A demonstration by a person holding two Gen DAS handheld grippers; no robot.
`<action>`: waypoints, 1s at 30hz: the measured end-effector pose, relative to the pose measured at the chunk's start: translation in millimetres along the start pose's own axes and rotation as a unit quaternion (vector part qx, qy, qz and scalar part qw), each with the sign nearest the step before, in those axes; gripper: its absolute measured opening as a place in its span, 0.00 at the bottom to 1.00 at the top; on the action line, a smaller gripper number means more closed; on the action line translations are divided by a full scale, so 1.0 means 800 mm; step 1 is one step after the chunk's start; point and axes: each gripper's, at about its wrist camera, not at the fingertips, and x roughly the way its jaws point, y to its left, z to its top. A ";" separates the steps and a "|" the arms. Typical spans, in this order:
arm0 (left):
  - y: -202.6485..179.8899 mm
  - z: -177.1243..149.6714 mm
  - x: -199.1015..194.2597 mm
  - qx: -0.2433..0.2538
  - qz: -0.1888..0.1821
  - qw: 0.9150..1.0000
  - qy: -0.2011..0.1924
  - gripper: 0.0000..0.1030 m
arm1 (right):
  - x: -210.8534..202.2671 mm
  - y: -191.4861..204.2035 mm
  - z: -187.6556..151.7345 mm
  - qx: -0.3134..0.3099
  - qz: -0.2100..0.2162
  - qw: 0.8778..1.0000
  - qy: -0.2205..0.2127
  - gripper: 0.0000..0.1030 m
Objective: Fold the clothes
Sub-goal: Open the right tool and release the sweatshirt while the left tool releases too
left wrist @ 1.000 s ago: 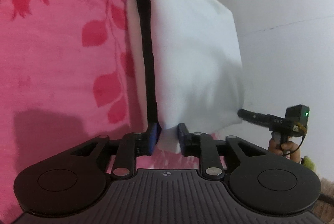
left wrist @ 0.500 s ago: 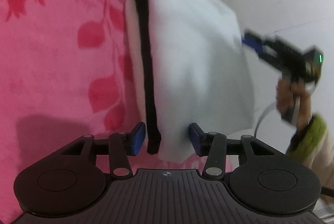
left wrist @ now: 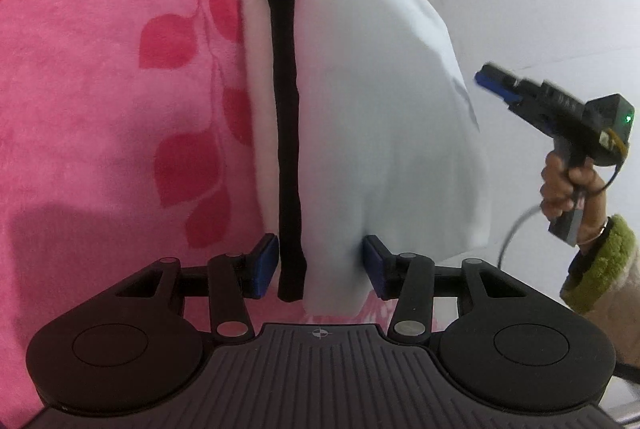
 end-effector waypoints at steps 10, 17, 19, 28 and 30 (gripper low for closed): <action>-0.012 0.021 0.003 0.018 0.038 0.998 0.039 0.52 | -0.024 0.022 -0.014 -0.048 -0.134 0.990 -0.009 0.26; -0.037 0.041 0.011 0.038 0.093 0.992 0.076 0.57 | -0.015 0.090 -0.074 -0.108 -0.107 0.987 0.058 0.25; -0.046 0.042 0.014 0.045 0.109 0.989 0.085 0.58 | -0.019 0.081 -0.089 -0.087 -0.153 0.982 0.072 0.26; -0.096 0.052 0.023 0.108 0.194 0.970 0.101 0.59 | -0.046 0.121 -0.071 -0.051 -0.169 0.984 0.008 0.26; -0.107 0.051 0.026 0.127 0.212 0.964 0.101 0.59 | -0.022 0.135 -0.058 -0.064 -0.149 0.987 -0.003 0.26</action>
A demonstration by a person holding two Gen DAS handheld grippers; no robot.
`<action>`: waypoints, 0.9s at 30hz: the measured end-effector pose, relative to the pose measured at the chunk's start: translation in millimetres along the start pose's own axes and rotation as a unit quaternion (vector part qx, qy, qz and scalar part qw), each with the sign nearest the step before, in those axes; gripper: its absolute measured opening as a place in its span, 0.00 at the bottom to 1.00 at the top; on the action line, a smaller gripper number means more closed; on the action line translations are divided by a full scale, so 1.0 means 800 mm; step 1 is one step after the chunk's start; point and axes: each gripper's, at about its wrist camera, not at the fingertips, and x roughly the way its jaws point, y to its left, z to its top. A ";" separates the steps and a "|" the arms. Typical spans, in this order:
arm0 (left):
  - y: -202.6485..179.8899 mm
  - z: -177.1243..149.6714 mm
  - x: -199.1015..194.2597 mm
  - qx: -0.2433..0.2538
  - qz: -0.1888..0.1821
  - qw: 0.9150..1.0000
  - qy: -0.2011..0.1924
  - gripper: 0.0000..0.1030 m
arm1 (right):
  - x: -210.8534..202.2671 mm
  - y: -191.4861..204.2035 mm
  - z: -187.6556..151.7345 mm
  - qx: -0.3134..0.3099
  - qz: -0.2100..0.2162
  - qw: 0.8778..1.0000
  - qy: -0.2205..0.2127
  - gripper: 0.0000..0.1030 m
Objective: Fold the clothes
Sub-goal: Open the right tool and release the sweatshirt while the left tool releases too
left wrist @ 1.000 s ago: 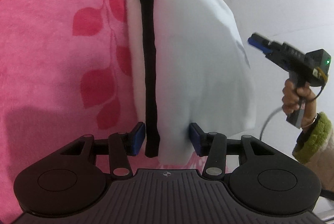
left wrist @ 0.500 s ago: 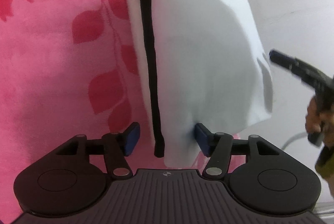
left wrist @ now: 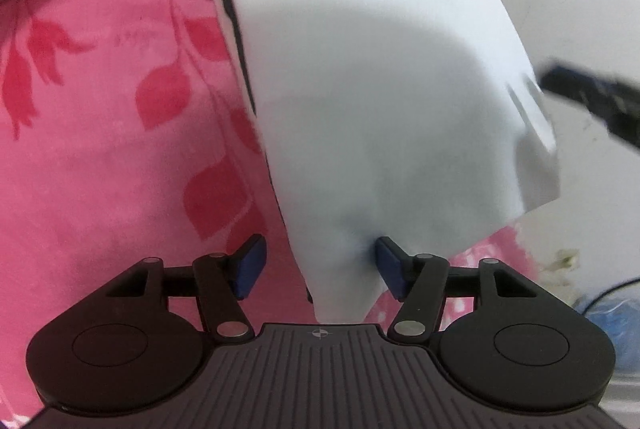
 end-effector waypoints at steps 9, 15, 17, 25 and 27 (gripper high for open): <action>-0.032 0.006 -0.004 0.036 0.062 0.997 0.001 0.60 | 0.055 -0.032 0.030 0.079 -0.083 0.993 -0.001 0.27; -0.043 0.013 -0.003 0.044 0.083 0.996 0.004 0.60 | 0.056 -0.019 0.065 0.089 0.010 0.995 -0.040 0.27; -0.047 0.015 -0.002 0.049 0.091 0.995 0.004 0.60 | 0.071 -0.010 0.073 0.087 0.043 0.995 -0.036 0.27; -0.047 -0.007 -0.005 0.073 0.119 0.990 0.003 0.65 | 0.132 0.013 0.092 0.115 0.059 0.992 -0.014 0.27; -0.048 -0.006 -0.005 0.073 0.122 0.990 0.005 0.65 | 0.134 -0.006 0.094 0.153 0.041 0.987 -0.022 0.27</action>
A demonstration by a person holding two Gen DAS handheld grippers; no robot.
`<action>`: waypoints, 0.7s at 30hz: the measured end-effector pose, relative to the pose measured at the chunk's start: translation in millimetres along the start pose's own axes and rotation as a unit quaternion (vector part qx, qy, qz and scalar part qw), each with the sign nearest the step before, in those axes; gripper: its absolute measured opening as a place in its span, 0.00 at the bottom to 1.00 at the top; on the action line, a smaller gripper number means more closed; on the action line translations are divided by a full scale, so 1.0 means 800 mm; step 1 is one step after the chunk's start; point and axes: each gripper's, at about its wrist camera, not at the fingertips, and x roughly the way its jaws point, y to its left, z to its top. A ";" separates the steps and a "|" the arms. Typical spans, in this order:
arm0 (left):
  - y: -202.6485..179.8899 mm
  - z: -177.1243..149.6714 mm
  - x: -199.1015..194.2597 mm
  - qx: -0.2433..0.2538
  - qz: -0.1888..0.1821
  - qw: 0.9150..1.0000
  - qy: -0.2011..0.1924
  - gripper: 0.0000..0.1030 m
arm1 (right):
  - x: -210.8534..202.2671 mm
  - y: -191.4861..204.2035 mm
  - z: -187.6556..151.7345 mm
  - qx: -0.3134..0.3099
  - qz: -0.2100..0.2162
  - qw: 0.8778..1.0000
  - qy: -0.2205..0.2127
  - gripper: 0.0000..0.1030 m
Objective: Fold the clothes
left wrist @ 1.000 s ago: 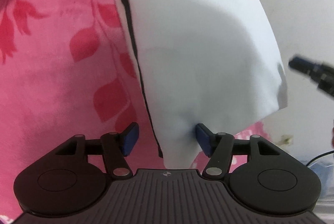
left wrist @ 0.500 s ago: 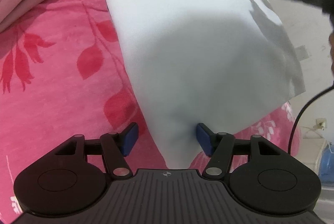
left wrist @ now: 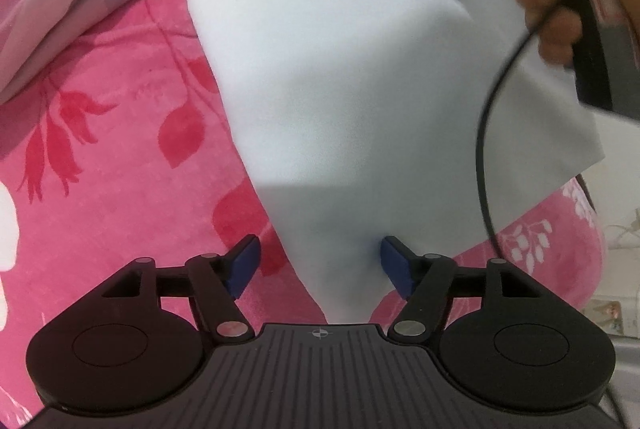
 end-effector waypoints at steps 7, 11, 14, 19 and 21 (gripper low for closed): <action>-0.014 0.012 0.012 0.011 0.014 1.000 -0.002 0.66 | -0.065 -0.061 0.009 0.103 -0.065 0.991 -0.052 0.28; -0.006 0.002 -0.005 0.012 0.022 0.999 -0.021 0.65 | -0.153 -0.063 -0.028 0.117 -0.078 0.988 -0.056 0.32; 0.006 -0.010 -0.034 0.022 0.026 0.998 -0.044 0.65 | -0.214 -0.036 -0.071 0.106 -0.079 0.991 -0.014 0.38; 0.023 -0.033 -0.121 0.028 0.008 0.992 -0.120 0.65 | -0.308 0.039 -0.138 0.051 -0.116 0.992 0.030 0.51; 0.028 -0.048 -0.169 0.024 -0.009 0.988 -0.149 0.65 | -0.342 0.065 -0.160 0.061 -0.134 0.988 0.038 0.60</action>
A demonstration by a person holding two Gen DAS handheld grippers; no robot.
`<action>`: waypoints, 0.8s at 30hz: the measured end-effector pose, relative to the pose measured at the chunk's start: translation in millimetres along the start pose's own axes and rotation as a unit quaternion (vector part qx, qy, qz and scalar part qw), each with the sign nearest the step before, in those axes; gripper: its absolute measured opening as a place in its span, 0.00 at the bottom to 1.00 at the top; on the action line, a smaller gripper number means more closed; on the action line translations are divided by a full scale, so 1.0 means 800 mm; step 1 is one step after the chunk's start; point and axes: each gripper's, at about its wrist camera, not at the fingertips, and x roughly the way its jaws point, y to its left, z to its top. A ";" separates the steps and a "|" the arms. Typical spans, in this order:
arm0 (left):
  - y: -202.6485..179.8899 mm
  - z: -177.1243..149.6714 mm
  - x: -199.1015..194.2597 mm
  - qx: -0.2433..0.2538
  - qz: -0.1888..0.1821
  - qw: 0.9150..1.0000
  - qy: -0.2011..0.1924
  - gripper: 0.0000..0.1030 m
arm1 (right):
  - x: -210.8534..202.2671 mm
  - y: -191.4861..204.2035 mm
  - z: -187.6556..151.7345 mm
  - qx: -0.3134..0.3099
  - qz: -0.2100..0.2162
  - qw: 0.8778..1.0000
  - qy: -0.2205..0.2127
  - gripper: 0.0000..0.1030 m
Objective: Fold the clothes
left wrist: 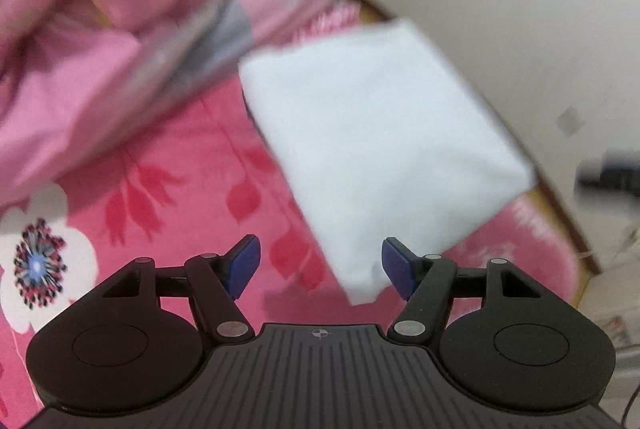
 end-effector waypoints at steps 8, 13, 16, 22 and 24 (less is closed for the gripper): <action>-0.008 -0.018 -0.189 0.041 -0.040 0.993 -0.098 0.98 | -0.137 0.063 -0.072 0.061 -0.055 0.997 0.014 0.69; -0.005 -0.029 -0.253 0.026 -0.030 0.992 -0.119 0.99 | -0.198 0.105 -0.083 0.071 -0.067 0.995 -0.017 0.74; -0.004 -0.037 -0.278 0.018 -0.026 0.991 -0.131 1.00 | -0.222 0.128 -0.088 0.074 -0.081 0.993 -0.033 0.76; -0.018 -0.048 -0.308 0.015 -0.003 0.991 -0.131 1.00 | -0.245 0.160 -0.106 0.092 -0.137 0.986 -0.021 0.81; -0.024 -0.052 -0.313 0.019 0.002 0.992 -0.127 1.00 | -0.252 0.169 -0.113 0.085 -0.161 0.983 -0.018 0.86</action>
